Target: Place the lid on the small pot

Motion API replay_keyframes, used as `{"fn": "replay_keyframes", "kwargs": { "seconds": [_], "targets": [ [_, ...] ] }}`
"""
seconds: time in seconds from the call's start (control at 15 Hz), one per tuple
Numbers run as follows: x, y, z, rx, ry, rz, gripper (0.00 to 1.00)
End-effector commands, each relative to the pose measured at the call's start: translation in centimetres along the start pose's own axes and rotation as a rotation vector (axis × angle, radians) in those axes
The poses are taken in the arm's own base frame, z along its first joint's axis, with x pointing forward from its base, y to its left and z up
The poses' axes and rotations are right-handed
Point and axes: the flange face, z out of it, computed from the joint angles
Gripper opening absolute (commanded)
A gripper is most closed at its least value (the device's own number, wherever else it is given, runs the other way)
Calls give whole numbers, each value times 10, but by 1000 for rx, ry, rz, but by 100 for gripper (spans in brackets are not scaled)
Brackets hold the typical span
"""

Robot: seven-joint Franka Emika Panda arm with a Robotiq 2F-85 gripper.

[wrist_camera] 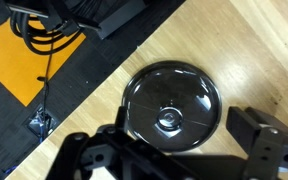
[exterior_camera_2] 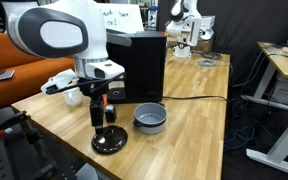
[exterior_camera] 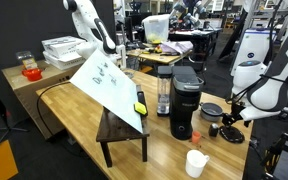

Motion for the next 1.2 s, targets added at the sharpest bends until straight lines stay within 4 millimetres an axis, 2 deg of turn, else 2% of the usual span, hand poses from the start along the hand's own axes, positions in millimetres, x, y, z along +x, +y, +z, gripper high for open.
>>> {"fn": "replay_keyframes", "kwargs": {
  "seconds": [0.0, 0.27, 0.53, 0.8, 1.13],
  "targets": [
    [1, 2, 5, 63, 7, 20, 100],
    [1, -2, 16, 138, -13, 38, 100],
    [4, 8, 29, 151, -19, 43, 100],
    [12, 15, 33, 154, -9, 39, 100],
    [15, 9, 37, 162, -15, 27, 100]
  ]
}}
